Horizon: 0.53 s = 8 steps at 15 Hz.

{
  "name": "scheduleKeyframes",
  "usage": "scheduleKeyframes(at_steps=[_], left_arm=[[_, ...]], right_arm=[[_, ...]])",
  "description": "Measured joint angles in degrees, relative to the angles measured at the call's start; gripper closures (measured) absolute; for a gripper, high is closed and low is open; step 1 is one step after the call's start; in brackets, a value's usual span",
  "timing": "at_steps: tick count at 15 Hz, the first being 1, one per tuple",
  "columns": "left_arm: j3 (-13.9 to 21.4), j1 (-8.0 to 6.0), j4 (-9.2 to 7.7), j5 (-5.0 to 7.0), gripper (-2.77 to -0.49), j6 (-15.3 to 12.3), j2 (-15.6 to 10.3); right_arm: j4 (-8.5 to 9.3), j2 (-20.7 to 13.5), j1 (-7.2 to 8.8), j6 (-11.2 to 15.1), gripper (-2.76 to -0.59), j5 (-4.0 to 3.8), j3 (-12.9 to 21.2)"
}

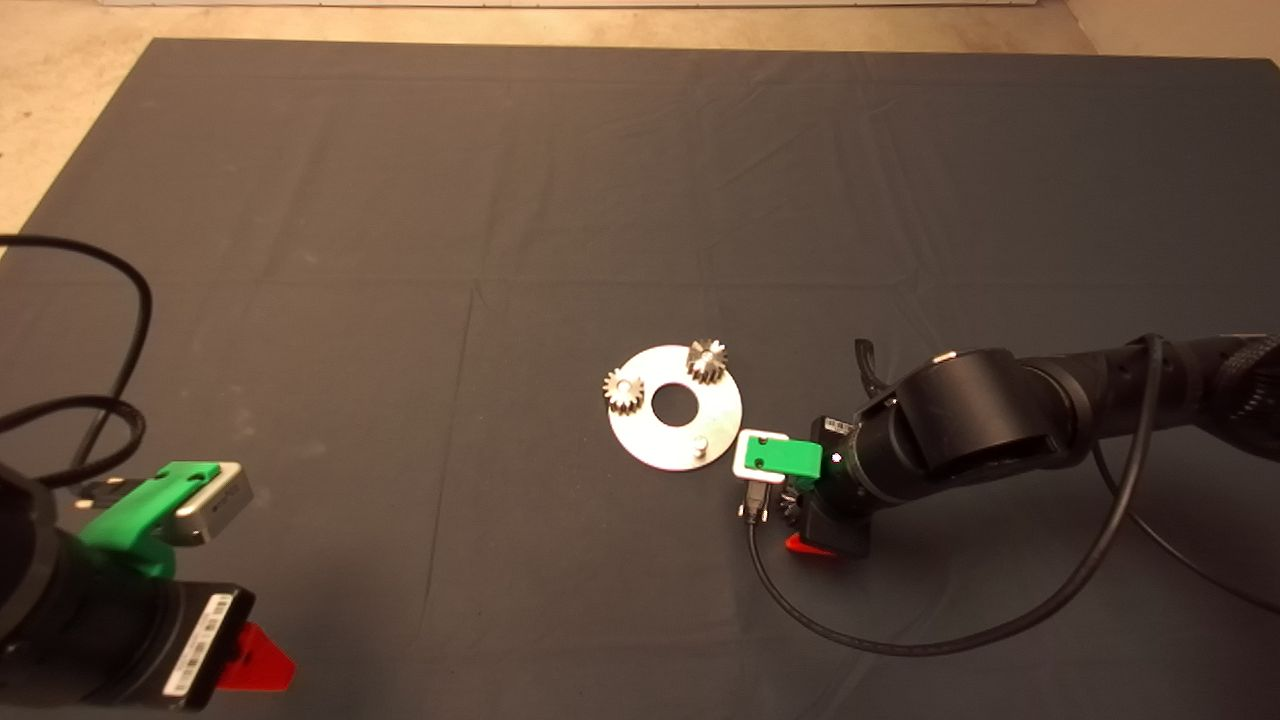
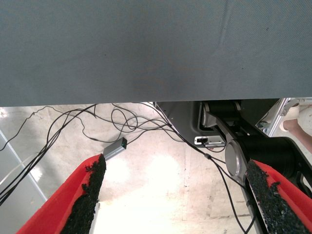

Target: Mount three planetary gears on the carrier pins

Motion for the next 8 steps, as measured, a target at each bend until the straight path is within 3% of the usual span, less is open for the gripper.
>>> scheduleKeyframes(at_steps=[8], left_arm=[[0.00,0.00,0.00,0.00,-2.04,0.00,0.01]], right_arm=[[0.00,-0.01,0.00,-0.01,-1.54,0.00,0.00]])
